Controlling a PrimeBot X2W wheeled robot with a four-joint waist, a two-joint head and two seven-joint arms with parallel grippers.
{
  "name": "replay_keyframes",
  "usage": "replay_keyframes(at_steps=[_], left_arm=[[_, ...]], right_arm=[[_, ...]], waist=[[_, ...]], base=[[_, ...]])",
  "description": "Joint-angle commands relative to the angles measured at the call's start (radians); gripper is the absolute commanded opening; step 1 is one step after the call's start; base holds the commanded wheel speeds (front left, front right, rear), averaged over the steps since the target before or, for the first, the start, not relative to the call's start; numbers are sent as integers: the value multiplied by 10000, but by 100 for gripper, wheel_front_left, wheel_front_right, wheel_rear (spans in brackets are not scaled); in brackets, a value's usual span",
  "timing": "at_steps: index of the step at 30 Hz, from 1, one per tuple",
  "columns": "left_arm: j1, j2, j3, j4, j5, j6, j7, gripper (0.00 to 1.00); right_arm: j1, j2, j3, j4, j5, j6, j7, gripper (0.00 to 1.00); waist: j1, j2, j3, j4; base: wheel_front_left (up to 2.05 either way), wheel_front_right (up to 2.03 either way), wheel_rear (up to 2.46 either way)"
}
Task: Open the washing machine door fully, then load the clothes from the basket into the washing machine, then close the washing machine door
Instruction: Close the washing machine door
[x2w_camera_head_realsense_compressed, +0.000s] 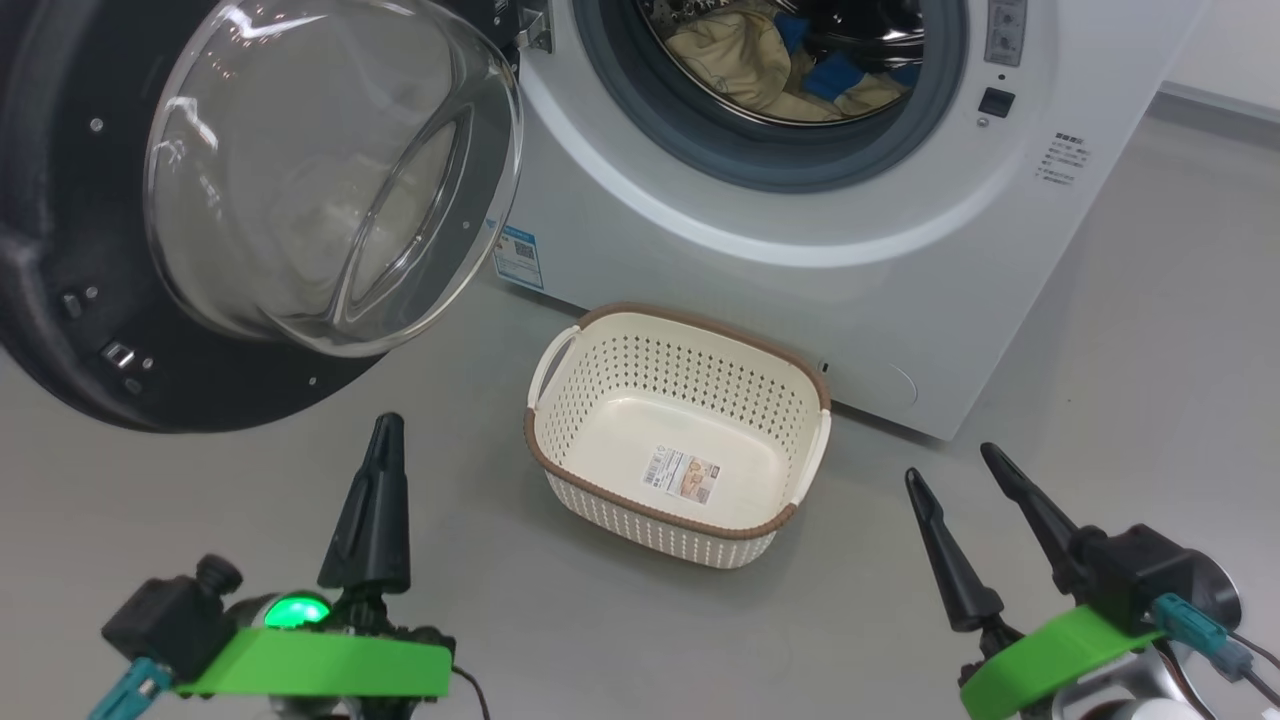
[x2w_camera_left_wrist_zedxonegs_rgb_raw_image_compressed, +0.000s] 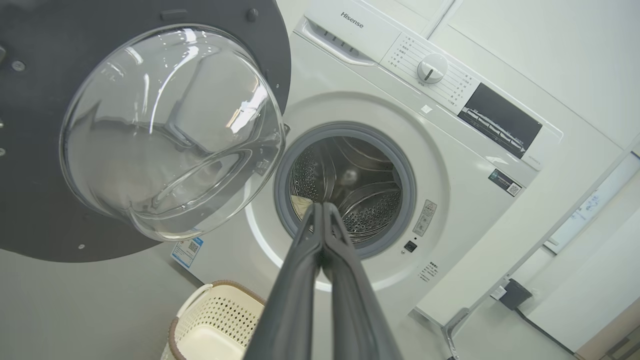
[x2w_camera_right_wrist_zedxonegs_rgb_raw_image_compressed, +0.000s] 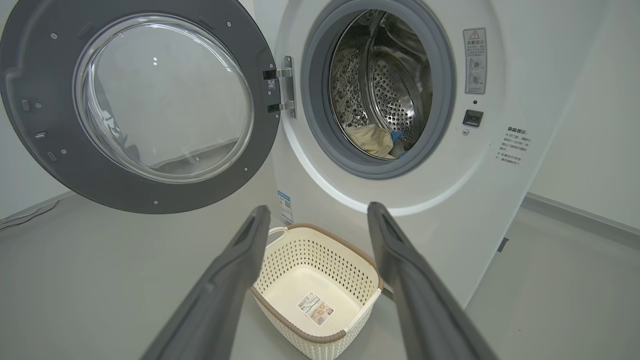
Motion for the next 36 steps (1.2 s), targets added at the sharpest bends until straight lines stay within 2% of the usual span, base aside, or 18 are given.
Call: replay_keyframes(at_steps=[1, 5, 10, 15, 22, 28, 36], left_arm=[[-544, 330, 216, -587, -442, -59, -95, 0], [-837, 1103, 147, -1628, -2837, -63, -95, 0], [-984, 1901, 843, -2633, -5420, -65, -95, 0], [-1212, 2861, 1636, -2818, -7104, -66, -30, 0], [-1927, 4063, 2774, -2357, -9045, -66, 817, 0], [-2528, 4552, 4011, -1124, -10140, -66, 1620, 0], [-3714, 4374, 5524, 499, -10944, -67, 2409, 0]], right_arm=[[-219, -92, 166, -348, 23, 75, 2, 100], [-225, -91, 153, -367, 36, 75, 4, 100], [-206, -89, 88, -381, 42, 75, -14, 100], [-215, -89, 24, -446, 58, 75, -13, 100], [-368, -88, -11, -510, 15, 75, 3, 100], [-465, -123, -18, -555, -7, 75, 36, 100], [-727, -400, -44, -771, 4, 75, 201, 100]], waist=[[0, 0, -7, -19], [0, 0, 3, -105], [0, 0, 37, -241], [0, 0, 155, -318], [0, 0, 450, -515], [0, 0, 760, -734], [0, 0, 1506, -1088]], base=[[0, 0, 0], [0, 0, 0], [0, 0, 0], [0, 0, 0], [0, 0, 0], [0, 0, 0], [0, 0, 0]])
